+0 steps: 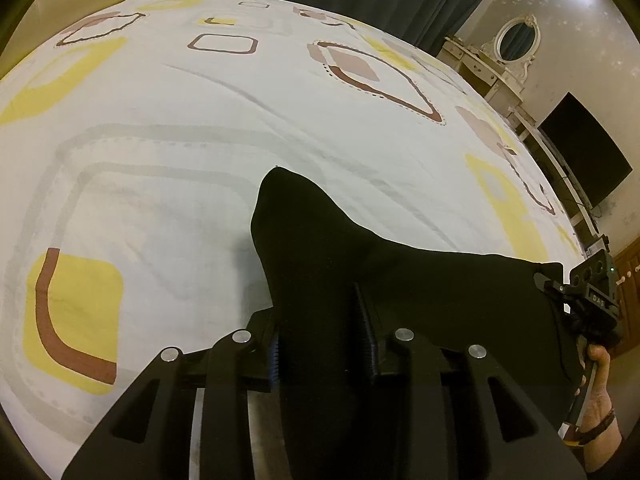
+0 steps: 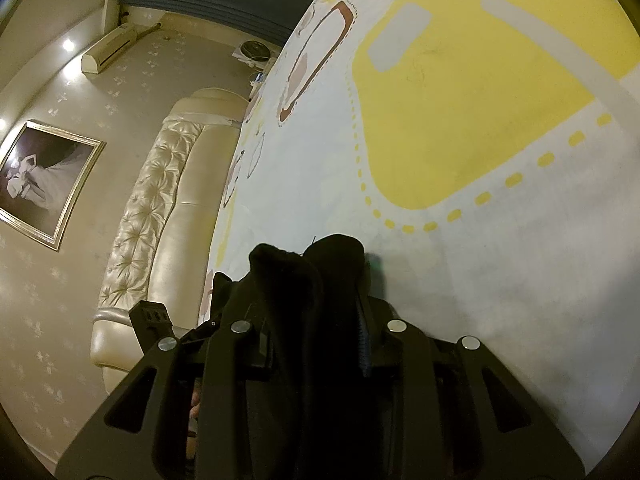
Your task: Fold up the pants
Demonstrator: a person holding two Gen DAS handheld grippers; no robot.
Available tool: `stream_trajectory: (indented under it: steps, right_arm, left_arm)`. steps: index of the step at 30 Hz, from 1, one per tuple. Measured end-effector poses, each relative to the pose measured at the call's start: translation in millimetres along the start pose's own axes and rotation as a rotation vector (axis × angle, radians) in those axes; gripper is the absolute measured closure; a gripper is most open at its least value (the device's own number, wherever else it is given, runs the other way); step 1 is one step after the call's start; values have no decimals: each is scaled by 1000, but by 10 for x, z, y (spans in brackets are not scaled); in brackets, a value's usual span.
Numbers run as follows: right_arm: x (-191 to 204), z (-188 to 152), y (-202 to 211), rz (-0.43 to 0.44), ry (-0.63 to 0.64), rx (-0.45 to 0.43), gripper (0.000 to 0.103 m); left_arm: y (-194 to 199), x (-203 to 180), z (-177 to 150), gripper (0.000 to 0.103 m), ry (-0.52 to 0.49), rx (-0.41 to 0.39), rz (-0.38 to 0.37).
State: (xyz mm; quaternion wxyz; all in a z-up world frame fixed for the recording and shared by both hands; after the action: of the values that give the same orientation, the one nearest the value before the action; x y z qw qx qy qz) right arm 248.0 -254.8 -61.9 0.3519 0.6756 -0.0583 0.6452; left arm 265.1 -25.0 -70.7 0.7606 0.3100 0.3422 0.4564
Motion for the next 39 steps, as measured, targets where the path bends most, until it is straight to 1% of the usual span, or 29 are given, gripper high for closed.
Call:
stream_trajectory:
  steps: [3, 7, 9, 12, 14, 16, 17, 18, 19, 21, 22, 25, 27, 29, 31, 34, 36, 39]
  right_arm:
    - [0, -6, 9, 2, 0, -1, 75]
    - [-6, -9, 25, 4, -5, -2, 75]
    - [0, -10, 19, 7, -10, -3, 75]
    - [1, -7, 22, 14, -15, -2, 73]
    - [-7, -8, 34, 25, -22, 1, 71]
    - [-3, -24, 57, 34, -29, -1, 67]
    - [-10, -29, 73, 39, -35, -2, 65]
    - [-11, -41, 101, 51, -46, -3, 62]
    - [-13, -51, 122, 56, -52, -5, 59]
    - [-29, -77, 192, 61, -58, -10, 55]
    - [-33, -105, 245, 65, -58, -11, 52]
    - [-47, -200, 400, 65, -54, -13, 48]
    - [-65, -303, 511, 52, -45, -12, 46]
    - [-83, -384, 592, 47, -34, -8, 44]
    - [-112, -502, 658, 45, -32, -3, 44]
    - [-135, -656, 697, 53, -34, 9, 43]
    - [-119, -741, 682, 40, -19, 17, 43]
    - [-76, -832, 643, 19, 1, 25, 42]
  left_arm:
    - [-3, 5, -1, 71, 5, -1, -6]
    - [-12, 25, 3, 67, 15, 4, -8]
    - [-14, 38, 2, 67, 23, 5, -16]
    - [-17, 38, 1, 67, 23, 6, -19]
    - [-13, 34, 0, 64, 19, 8, -17]
    - [16, 25, -8, 56, 12, 4, -5]
    - [51, 22, -20, 55, 13, -7, -3]
    - [86, 24, -39, 52, 18, -12, -4]
    - [111, 28, -55, 46, 26, -14, -9]
    - [192, 70, -141, 35, 63, -10, -37]
    - [220, 82, -170, 35, 74, -12, -52]
    - [358, 148, -405, 34, 131, -4, -117]
    - [454, 166, -565, 32, 162, -5, -152]
    - [532, 176, -693, 28, 192, -7, -173]
    - [636, 154, -852, 27, 226, -8, -218]
    - [724, 58, -977, 25, 230, -9, -235]
    - [711, -54, -1047, 25, 218, 12, -242]
    - [676, -199, -1070, 25, 194, 13, -241]
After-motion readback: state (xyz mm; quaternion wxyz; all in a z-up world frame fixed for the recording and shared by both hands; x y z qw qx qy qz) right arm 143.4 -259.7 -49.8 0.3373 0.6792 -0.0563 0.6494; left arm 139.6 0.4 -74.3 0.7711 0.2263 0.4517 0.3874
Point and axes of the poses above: each gripper's, at about its wrist camera, not at the fingertips, and y roughly against the way its jaws point, x to its left, z to its top, the point moved 1 cm from there along -y, roughly the way its jaws point, and after that the axes turned 11 degrees about -y, right-handed, at the moved point
